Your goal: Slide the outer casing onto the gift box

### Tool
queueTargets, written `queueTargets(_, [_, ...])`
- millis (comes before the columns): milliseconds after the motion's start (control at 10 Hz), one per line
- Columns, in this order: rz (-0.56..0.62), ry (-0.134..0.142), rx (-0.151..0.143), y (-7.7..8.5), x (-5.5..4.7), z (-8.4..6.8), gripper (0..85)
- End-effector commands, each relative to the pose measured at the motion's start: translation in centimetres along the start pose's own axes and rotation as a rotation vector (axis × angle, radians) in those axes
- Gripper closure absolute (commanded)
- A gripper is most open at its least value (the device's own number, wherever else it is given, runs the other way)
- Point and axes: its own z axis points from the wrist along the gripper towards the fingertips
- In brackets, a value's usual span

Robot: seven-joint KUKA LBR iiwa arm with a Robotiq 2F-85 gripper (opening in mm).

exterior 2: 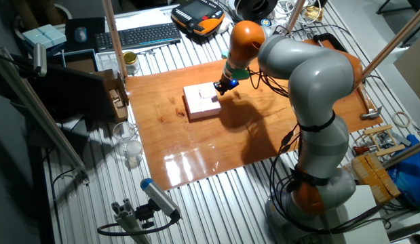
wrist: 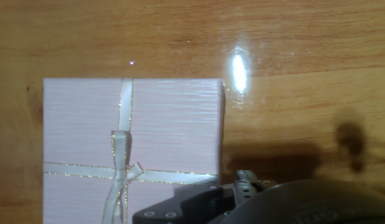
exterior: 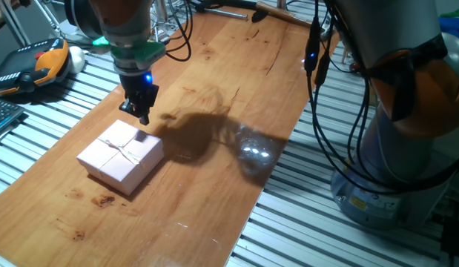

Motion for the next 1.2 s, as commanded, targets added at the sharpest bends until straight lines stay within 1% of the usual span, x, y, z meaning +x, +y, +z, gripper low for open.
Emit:
queueTargets(0, [-0.011, 0.0, 0.01, -0.6, 0.0, -0.8, 85.0])
queueTargets(100, [-0.031, 0.003, 0.03, -1.5, 0.0, -2.0, 85.0])
queueTargets(200, [-0.053, 0.0, 0.054, -2.4, 0.0, -2.7, 85.0])
queueTargets(300, [-0.071, -0.006, 0.079, -3.2, 0.1, -3.3, 85.0])
queueTargets(400, [-0.086, -0.005, 0.096, -3.9, 0.3, -3.7, 85.0])
queueTargets(600, [-0.123, -0.015, 0.122, -5.4, 1.0, -4.1, 85.0])
queueTargets(700, [-0.124, -0.013, 0.128, -6.1, 1.4, -4.1, 85.0])
queueTargets(800, [-0.121, -0.01, 0.127, -6.5, 1.7, -4.2, 85.0])
queueTargets(900, [-0.137, 0.0, 0.128, -7.1, 2.0, -4.4, 85.0])
queueTargets(1000, [-0.154, 0.006, 0.123, -7.6, 2.2, -4.7, 85.0])
queueTargets(1100, [-0.169, 0.008, 0.142, -8.1, 2.4, -5.0, 85.0])
